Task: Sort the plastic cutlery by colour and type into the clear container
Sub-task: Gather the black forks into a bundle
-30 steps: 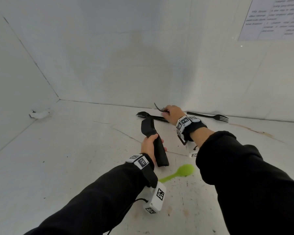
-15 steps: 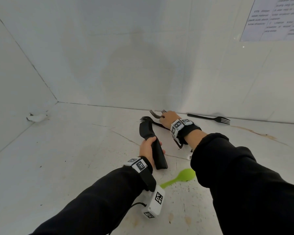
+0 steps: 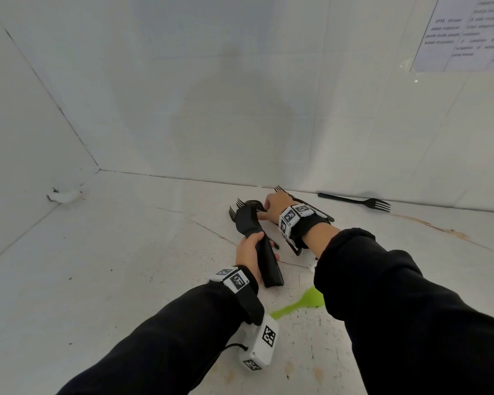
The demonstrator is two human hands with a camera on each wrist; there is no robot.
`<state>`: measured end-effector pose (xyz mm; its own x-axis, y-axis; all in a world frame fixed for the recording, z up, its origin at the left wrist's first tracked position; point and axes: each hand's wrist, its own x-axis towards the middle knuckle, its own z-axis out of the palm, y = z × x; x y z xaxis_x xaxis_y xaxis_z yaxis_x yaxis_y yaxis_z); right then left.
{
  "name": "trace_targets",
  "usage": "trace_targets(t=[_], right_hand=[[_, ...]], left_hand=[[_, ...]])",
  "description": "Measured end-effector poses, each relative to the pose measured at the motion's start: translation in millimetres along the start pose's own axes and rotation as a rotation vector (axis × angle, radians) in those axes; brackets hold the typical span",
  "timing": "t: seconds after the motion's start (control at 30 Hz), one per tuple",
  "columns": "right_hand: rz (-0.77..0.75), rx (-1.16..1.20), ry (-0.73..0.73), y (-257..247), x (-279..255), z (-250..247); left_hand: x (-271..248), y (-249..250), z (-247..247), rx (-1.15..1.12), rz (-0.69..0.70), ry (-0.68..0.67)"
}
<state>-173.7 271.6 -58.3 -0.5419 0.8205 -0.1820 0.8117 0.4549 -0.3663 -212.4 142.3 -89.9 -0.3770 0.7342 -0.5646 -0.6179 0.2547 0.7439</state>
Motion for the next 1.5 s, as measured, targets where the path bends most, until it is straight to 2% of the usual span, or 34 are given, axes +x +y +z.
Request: trace_targets(t=[0.23, 0.47, 0.63, 0.83, 0.93, 1.13, 1.27, 1.37, 1.5], right_hand=[[-0.003, -0.116, -0.104, -6, -3, 4], [0.058, 0.009, -0.023, -11, -9, 1], [0.070, 0.145, -0.042, -15, -6, 4], [0.026, -0.015, -0.141, -25, -10, 18], [0.054, 0.106, -0.092, -18, -14, 7], [0.078, 0.690, -0.017, 0, -65, -8], [0.057, 0.797, -0.103, -3, -102, 3], [0.033, 0.825, -0.061, -1, -118, 7], [0.048, 0.752, 0.043, 7, -136, 7]], left_hand=[[1, -1, 0, -0.013, 0.003, 0.007], [5, -3, -2, -0.017, 0.011, 0.001], [7, -5, -3, -0.052, -0.005, 0.012], [3, -1, -13, -0.122, 0.022, 0.075], [2, 5, -19, -0.098, 0.064, 0.103], [-3, 14, -19, -0.125, 0.094, 0.107], [-8, 10, -10, -0.100, 0.104, 0.090], [-15, -1, -4, -0.068, 0.102, 0.029], [-29, -16, 0, -0.054, 0.110, -0.039]])
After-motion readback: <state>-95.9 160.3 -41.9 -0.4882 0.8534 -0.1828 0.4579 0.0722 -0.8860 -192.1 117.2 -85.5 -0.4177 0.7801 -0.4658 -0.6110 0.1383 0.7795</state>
